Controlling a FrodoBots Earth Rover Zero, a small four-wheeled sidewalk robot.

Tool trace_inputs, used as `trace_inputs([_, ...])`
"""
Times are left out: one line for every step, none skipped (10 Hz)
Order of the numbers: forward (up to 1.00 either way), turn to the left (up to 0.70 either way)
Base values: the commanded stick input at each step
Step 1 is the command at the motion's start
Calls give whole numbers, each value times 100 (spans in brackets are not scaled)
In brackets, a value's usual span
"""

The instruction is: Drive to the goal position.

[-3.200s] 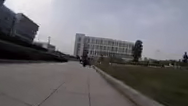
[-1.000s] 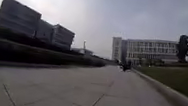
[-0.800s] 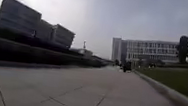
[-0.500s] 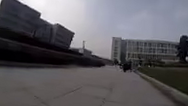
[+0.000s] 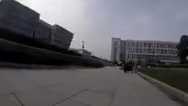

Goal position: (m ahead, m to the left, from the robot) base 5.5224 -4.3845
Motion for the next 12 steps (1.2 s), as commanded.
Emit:
trace_inputs([70,0])
trace_inputs([70,0])
trace_inputs([70,0])
trace_inputs([70,0])
trace_inputs([70,0])
trace_inputs([70,0])
trace_inputs([70,0])
trace_inputs([70,0])
trace_inputs([70,0])
trace_inputs([70,0])
trace_inputs([70,0])
trace_inputs([70,0])
